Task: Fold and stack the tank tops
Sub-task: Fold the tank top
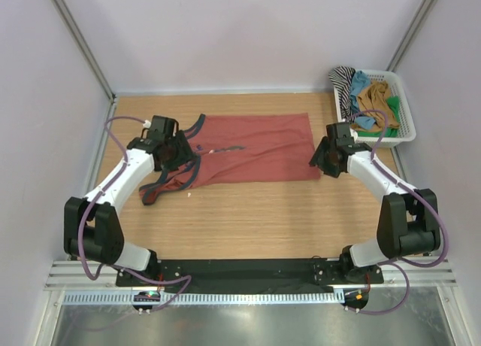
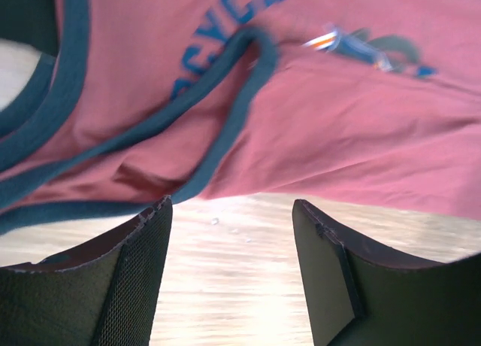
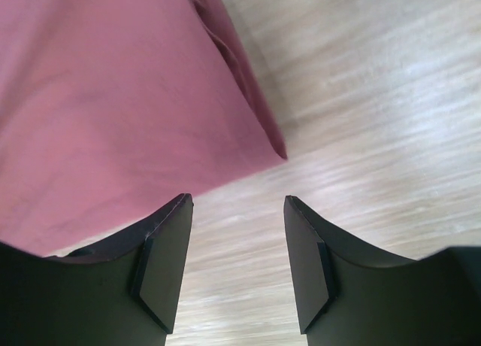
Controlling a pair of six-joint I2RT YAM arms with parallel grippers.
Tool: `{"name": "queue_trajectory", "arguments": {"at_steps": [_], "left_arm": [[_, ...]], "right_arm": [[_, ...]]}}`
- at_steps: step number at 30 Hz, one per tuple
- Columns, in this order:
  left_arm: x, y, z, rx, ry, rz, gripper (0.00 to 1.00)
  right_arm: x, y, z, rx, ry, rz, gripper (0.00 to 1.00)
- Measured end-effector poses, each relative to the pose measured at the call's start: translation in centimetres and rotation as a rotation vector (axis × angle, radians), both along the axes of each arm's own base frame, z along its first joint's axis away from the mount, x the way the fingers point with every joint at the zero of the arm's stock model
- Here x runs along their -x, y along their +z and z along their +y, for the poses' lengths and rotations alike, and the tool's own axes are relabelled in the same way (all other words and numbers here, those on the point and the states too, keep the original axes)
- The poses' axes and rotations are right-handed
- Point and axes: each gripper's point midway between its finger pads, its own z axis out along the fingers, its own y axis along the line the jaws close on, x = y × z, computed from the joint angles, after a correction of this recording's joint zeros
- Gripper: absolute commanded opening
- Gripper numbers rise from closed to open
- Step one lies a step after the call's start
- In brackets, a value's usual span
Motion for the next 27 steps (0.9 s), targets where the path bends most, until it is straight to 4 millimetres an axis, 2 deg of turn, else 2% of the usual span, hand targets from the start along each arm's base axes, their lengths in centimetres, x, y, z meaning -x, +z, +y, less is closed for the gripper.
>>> {"name": "queue_trajectory", "arguments": {"at_steps": [4,7,11,16,18,19,21,27], "left_arm": [[2.1,-2.9,1.7,0.033,0.056,0.072,0.66],[3.2,-3.8,3.5,0.078,0.124,0.085,0.66],[3.5,-2.8,5.6,0.124,0.201,0.033,0.66],[3.9,-1.7,8.0,0.186,0.289,-0.029,0.66],[4.4,-1.8,8.9,0.208,0.322,-0.036,0.66],[4.8,-1.9,9.2,0.217,0.338,-0.037,0.66],[5.4,-2.2,9.8,0.236,0.371,-0.032,0.65],[6.4,-2.5,10.9,0.264,0.433,-0.011,0.64]], "right_arm": [[2.0,-2.4,-0.2,0.005,0.004,0.064,0.58],[2.3,-3.2,-0.2,0.005,0.004,0.076,0.58],[1.6,-4.0,-0.1,0.003,-0.002,0.073,0.57],[1.0,-6.0,0.0,-0.002,-0.024,0.1,0.53],[0.7,-6.3,0.0,-0.006,-0.035,0.089,0.36],[0.5,-6.4,0.0,-0.01,-0.039,0.08,0.15],[0.3,-6.6,0.0,-0.012,-0.057,0.072,0.02],[-0.2,-6.6,-0.6,0.006,-0.103,0.054,0.01]]}}
